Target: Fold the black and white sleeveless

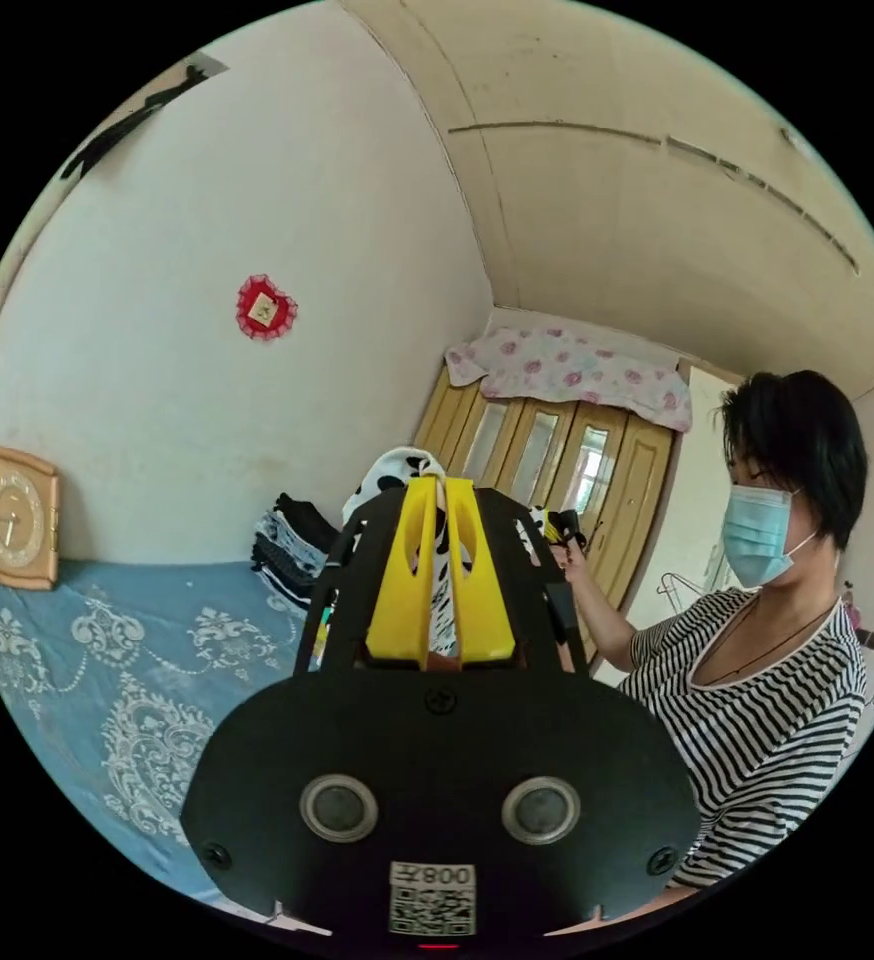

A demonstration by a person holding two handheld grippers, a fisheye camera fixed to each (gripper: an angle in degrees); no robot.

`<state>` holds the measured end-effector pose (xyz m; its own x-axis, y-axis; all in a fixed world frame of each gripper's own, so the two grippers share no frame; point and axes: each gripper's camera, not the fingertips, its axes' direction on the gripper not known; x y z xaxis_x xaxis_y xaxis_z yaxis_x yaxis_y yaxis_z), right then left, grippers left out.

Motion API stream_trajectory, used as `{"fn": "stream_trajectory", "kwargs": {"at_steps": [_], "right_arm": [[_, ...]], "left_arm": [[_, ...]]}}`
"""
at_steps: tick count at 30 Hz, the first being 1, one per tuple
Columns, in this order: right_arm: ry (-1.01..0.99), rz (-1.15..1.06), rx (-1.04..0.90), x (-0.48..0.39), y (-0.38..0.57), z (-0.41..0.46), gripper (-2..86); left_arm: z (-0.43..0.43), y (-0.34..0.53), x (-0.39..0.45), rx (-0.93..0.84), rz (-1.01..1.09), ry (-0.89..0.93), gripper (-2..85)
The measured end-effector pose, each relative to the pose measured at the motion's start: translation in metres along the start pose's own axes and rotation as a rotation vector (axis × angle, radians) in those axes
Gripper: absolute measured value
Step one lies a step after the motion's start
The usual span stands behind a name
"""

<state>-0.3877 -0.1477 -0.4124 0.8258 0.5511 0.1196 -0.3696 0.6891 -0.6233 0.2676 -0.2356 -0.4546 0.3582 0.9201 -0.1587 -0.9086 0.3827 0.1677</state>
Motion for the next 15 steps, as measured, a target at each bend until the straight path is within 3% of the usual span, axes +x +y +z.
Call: {"fn": "stream_trajectory", "kwargs": {"at_steps": [3, 15], "right_arm": [[-0.042, 0.057, -0.034, 0.016, 0.010, 0.008, 0.6], [-0.221, 0.070, -0.039, 0.027, 0.051, 0.018, 0.7]], "left_arm": [[0.004, -0.020, 0.015, -0.075, 0.014, -0.127, 1.6], [-0.040, -0.073, 0.066, 0.046, -0.040, -0.078, 1.6]]}}
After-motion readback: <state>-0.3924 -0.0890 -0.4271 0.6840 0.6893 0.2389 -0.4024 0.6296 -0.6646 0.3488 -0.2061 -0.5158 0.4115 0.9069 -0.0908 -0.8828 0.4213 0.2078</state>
